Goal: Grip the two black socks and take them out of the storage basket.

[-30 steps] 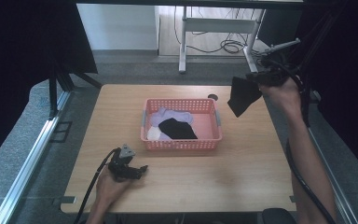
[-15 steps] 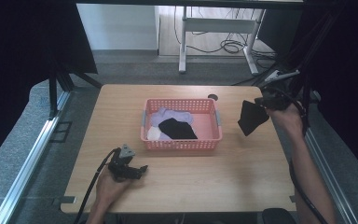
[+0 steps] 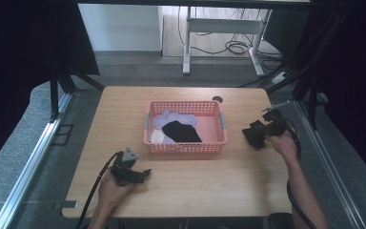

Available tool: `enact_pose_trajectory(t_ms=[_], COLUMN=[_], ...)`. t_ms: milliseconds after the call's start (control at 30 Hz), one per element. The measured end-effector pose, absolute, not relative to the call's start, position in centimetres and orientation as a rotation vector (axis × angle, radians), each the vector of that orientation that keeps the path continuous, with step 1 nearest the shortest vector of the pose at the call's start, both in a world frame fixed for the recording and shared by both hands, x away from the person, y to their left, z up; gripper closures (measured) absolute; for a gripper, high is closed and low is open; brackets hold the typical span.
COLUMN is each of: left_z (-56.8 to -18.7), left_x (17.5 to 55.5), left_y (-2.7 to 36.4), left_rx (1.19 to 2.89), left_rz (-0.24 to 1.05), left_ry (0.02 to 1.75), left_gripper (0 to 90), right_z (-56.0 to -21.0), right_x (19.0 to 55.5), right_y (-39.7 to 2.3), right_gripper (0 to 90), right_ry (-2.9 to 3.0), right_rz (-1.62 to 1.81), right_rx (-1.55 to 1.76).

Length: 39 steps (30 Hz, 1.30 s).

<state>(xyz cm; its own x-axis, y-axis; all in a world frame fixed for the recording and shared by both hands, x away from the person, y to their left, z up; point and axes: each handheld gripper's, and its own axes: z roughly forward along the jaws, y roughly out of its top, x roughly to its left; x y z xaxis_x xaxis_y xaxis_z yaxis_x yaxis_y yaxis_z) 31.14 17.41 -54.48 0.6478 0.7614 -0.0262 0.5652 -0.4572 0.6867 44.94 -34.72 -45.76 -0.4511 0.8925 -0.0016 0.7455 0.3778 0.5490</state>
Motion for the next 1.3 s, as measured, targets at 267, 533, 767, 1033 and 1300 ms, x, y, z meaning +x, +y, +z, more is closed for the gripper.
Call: enact_pose_trajectory(t_ms=[267, 533, 767, 1033, 1300], left_z=[-54.5, -54.5, -54.5, -54.4, -54.4], left_x=[31.2, 31.1, 31.2, 31.2, 31.2], left_y=[17.4, 17.4, 17.4, 17.5, 17.5], left_rx=[2.192, 2.190, 2.195, 2.199, 2.199], left_rz=[0.377, 0.374, 0.375, 0.377, 0.378], left_ry=[1.021, 1.025, 1.022, 1.017, 1.017], left_gripper=[12.8, 12.8, 12.8, 12.8, 12.8], right_z=[-48.5, -45.3, -43.0, -41.0, -40.7], right_x=[44.7, 44.5, 44.6, 45.3, 46.3], right_y=[-34.5, -34.0, -32.3, -28.9, -23.9], right_gripper=[87.5, 59.5, 41.6, 33.1, 34.3], right_ry=[2.405, 2.384, 2.385, 2.418, 2.489], right_rz=[0.655, 0.730, 0.806, 0.867, 0.906], right_rx=[1.473, 1.433, 1.352, 1.221, 1.084])
